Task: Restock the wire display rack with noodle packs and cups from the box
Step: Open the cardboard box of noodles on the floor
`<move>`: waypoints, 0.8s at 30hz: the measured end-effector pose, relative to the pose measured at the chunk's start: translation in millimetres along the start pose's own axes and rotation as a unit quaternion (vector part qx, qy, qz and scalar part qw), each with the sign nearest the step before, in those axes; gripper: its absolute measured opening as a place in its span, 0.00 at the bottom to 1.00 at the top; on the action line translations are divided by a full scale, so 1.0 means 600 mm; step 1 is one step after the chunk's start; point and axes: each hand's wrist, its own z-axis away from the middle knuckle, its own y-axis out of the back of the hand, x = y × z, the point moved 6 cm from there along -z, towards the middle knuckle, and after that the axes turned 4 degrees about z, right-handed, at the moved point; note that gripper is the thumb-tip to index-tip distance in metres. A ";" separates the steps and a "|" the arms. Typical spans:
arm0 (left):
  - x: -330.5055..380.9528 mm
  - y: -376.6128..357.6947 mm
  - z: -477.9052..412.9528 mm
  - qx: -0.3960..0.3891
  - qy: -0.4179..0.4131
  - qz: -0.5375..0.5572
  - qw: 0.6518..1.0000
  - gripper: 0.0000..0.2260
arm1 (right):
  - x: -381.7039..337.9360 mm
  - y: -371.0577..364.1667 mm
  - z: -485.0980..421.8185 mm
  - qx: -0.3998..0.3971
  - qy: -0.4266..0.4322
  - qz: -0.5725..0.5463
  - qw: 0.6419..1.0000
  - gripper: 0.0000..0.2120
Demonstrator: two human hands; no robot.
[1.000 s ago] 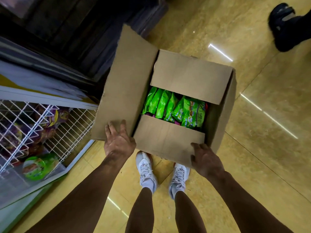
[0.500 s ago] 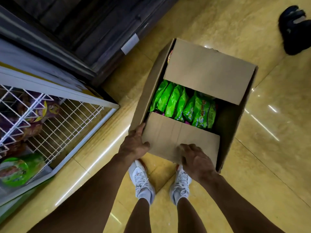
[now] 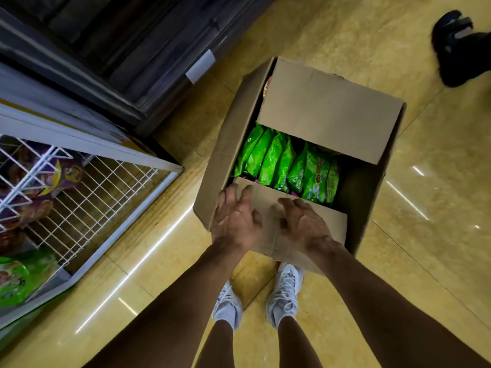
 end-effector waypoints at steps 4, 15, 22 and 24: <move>0.052 -0.003 -0.054 -0.023 -0.022 0.025 0.999 0.27 | 0.052 0.024 -0.030 0.018 -0.058 -0.138 0.989 0.27; 0.210 -0.069 -0.214 -0.091 -0.052 -0.017 0.994 0.25 | 0.159 0.133 -0.140 0.101 -0.085 -0.247 0.960 0.22; 0.236 -0.036 -0.168 -0.006 -0.071 -0.035 0.997 0.26 | 0.150 0.159 -0.100 0.128 -0.028 -0.174 0.976 0.27; 0.255 0.001 -0.152 0.068 -0.109 -0.030 0.991 0.26 | 0.139 0.194 -0.078 0.188 -0.006 -0.171 0.967 0.28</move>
